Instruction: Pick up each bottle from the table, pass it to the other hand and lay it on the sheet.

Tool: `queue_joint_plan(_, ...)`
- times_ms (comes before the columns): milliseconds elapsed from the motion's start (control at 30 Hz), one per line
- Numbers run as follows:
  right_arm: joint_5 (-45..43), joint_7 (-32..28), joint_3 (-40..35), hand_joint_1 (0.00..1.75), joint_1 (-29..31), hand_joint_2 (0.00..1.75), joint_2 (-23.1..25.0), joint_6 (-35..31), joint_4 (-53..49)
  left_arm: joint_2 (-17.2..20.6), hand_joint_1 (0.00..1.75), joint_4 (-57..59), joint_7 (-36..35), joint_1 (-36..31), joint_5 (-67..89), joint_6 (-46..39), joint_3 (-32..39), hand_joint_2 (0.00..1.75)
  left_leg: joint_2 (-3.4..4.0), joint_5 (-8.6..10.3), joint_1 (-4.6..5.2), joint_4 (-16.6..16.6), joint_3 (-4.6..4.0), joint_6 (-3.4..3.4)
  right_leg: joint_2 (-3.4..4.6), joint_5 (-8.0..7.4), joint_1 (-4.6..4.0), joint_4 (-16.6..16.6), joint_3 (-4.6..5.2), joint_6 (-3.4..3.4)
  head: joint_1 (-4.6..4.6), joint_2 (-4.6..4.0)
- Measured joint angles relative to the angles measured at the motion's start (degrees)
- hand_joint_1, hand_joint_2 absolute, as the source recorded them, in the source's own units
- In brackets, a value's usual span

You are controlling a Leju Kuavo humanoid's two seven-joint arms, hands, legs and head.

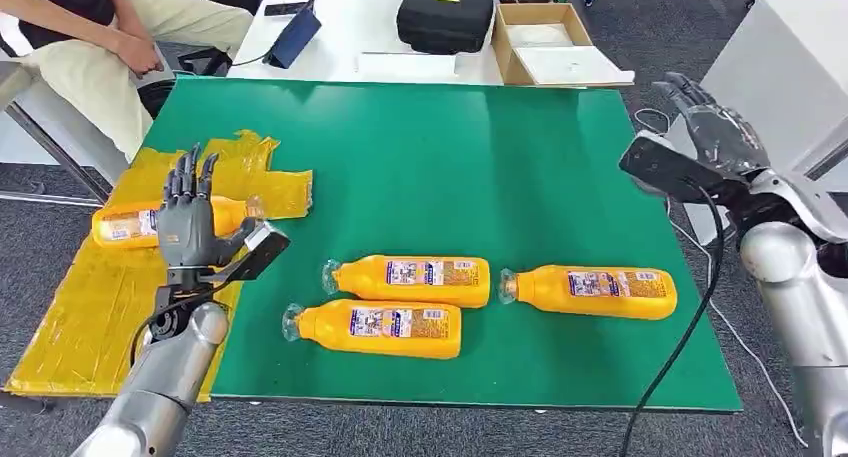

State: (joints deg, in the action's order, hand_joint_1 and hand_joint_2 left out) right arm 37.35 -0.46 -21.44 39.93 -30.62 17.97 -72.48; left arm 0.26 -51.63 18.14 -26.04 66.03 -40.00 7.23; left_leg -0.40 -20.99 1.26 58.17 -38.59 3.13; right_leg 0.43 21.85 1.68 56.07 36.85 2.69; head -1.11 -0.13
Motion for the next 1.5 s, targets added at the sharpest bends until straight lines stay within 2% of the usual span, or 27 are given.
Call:
queue_joint_plan(133, -0.5, -0.1, -1.3, 0.00, 1.0, 1.75, -0.9, 0.2, 1.2, -0.5, 0.00, -0.7, 0.4, -0.1, -0.6, 0.0, 0.0, 1.75, 0.00, -0.01, 0.00, 0.0, 0.00, 0.00, 0.00, 0.01, 0.00, 0.0, 0.02, 0.00, -0.04, 0.00)
queue_joint_plan(400, -10.5, -3.1, -6.1, 0.00, 2.5, 1.75, -5.3, 8.7, 3.0, -1.3, 0.00, -0.6, 3.1, -1.2, -9.2, 0.2, -0.2, 1.75, -0.09, 0.00, 0.01, 0.0, -0.03, 0.00, -0.04, 0.01, 0.01, 0.0, 0.01, 0.01, 0.00, 0.00)
queue_joint_plan(467, -12.9, -2.9, -7.8, 0.00, 2.9, 1.75, -6.5, 9.1, 3.0, -1.3, 0.00, -0.6, 4.2, -1.7, -17.8, 3.0, -0.9, 1.75, -0.08, 0.00, 0.01, 0.0, -0.02, 0.00, -0.04, 0.00, 0.01, 0.0, 0.00, 0.01, -0.02, 0.00)
queue_joint_plan(567, -13.3, -1.3, -10.2, 0.00, 2.2, 1.75, -7.9, 6.3, 1.5, -1.3, 0.00, -1.2, 5.9, -1.8, -39.1, 14.0, -0.9, 1.75, -0.09, 0.00, -0.01, 0.0, -0.02, 0.00, -0.05, 0.01, -0.01, 0.0, 0.01, 0.01, -0.02, 0.00)
queue_joint_plan(633, -11.0, -0.2, -10.8, 0.00, -0.7, 1.75, -8.3, 1.6, -0.4, -1.1, 0.00, -2.3, 5.9, -1.4, -49.5, 19.9, -0.3, 1.75, -0.11, -0.01, -0.06, 0.0, -0.02, 0.00, -0.06, 0.01, -0.05, 0.0, -0.01, 0.00, 0.00, 0.00)
queue_joint_plan(733, -5.1, 1.7, -10.6, 0.00, -8.2, 1.75, -8.6, -5.7, -4.8, -0.3, 0.00, -4.8, 5.6, -0.5, -57.8, 23.3, 0.6, 1.75, -0.15, -0.07, -0.13, 0.0, -0.02, -0.07, -0.10, 0.08, -0.10, 0.0, 0.00, -0.02, -0.02, 0.00)
queue_joint_plan(833, -0.4, 2.4, -9.0, 0.00, -17.9, 1.75, -8.4, -8.0, -8.4, 0.5, 0.00, -6.1, 5.3, -0.1, -59.6, 24.0, 1.0, 1.75, -0.33, -0.11, -0.15, 0.0, -0.10, -0.08, -0.39, 0.20, -0.18, 0.0, -0.02, -0.06, -0.07, 0.00)
queue_joint_plan(933, 2.8, 2.8, -5.5, 0.00, -24.4, 1.75, -8.2, -8.9, -11.8, 1.0, 0.00, -6.7, 5.2, -0.2, -60.2, 24.0, 1.1, 1.75, -0.41, -0.13, -0.15, 0.0, -0.13, -0.10, -0.41, 0.26, -0.17, 0.0, 0.02, -0.01, 0.00, 0.00)
queue_joint_plan(1200, 6.2, 1.5, -0.8, 0.00, -28.8, 1.75, -7.6, -9.0, -13.0, 1.0, 0.00, -6.7, 5.3, -0.7, -60.7, 23.6, 1.0, 1.75, -0.30, -0.10, -0.12, 0.0, -0.07, -0.07, -0.37, 0.22, -0.08, 0.0, 0.03, 0.02, -0.02, 0.00)
queue_joint_plan(1300, 11.0, 1.8, 0.6, 0.00, -29.6, 1.75, -6.1, -9.7, -12.6, 1.0, 0.00, -6.7, 5.3, -1.0, -60.8, 23.6, 0.8, 1.75, -0.30, -0.09, -0.13, 0.0, -0.06, -0.06, -0.38, 0.22, -0.09, 0.0, 0.02, 0.02, 0.00, 0.00)
queue_joint_plan(1500, 14.1, 1.4, 3.5, 0.00, -31.3, 1.75, -3.3, -11.3, -10.7, 1.0, 0.00, -5.9, 5.2, -1.8, -60.7, 23.6, 0.0, 1.75, -0.27, -0.10, -0.13, 0.0, -0.07, -0.07, -0.37, 0.22, -0.09, 0.0, 0.02, 0.02, -0.04, 0.00)
